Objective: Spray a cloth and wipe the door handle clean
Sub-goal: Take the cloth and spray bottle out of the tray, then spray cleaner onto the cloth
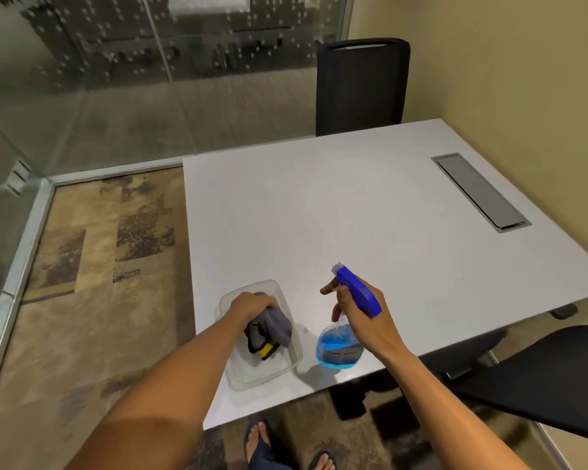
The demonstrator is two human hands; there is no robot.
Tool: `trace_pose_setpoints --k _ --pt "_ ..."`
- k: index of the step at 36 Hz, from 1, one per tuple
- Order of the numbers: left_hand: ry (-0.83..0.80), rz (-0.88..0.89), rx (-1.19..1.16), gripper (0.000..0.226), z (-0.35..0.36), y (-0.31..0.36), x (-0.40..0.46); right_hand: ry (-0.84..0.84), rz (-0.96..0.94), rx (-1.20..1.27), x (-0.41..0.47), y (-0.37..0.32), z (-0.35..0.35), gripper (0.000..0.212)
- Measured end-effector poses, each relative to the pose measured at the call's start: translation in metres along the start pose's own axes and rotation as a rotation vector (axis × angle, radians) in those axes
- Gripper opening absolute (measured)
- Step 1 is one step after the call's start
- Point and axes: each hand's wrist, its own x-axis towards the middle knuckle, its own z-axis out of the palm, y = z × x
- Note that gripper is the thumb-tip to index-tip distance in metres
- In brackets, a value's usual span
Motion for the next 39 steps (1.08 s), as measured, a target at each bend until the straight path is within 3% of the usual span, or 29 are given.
trace_pose_setpoints --k 4,11,15,18,20,26,34,39 --pt "-0.061 0.028 -0.223 0.013 -0.013 -0.014 -0.016 0.014 -0.007 -0.011 -0.001 -0.003 0.001 0.053" --pt "-0.101 0.12 -0.568 0.017 -0.027 -0.044 -0.045 -0.026 -0.011 -0.021 -0.001 -0.012 -0.002 0.053" --pt "-0.036 0.216 -0.787 0.037 -0.027 -0.056 -0.059 -0.053 -0.035 -0.024 -0.004 -0.017 -0.001 0.055" --pt "-0.083 0.285 -0.967 0.059 -0.029 -0.064 -0.066 -0.076 -0.028 -0.01 -0.005 -0.019 0.002 0.055" --pt "-0.135 0.326 -1.053 0.059 -0.029 -0.065 -0.073 -0.099 -0.025 -0.011 -0.006 -0.021 0.005 0.055" --pt "0.034 0.298 -1.022 0.031 -0.017 -0.056 -0.081 -0.196 -0.027 -0.099 -0.012 -0.026 0.014 0.062" --pt "0.08 0.25 -1.274 0.044 -0.018 -0.052 -0.079 -0.263 0.012 -0.211 -0.02 -0.028 0.028 0.074" --pt "-0.019 0.243 -1.318 0.04 -0.032 -0.053 -0.073 -0.207 0.022 -0.219 -0.018 -0.034 0.039 0.069"
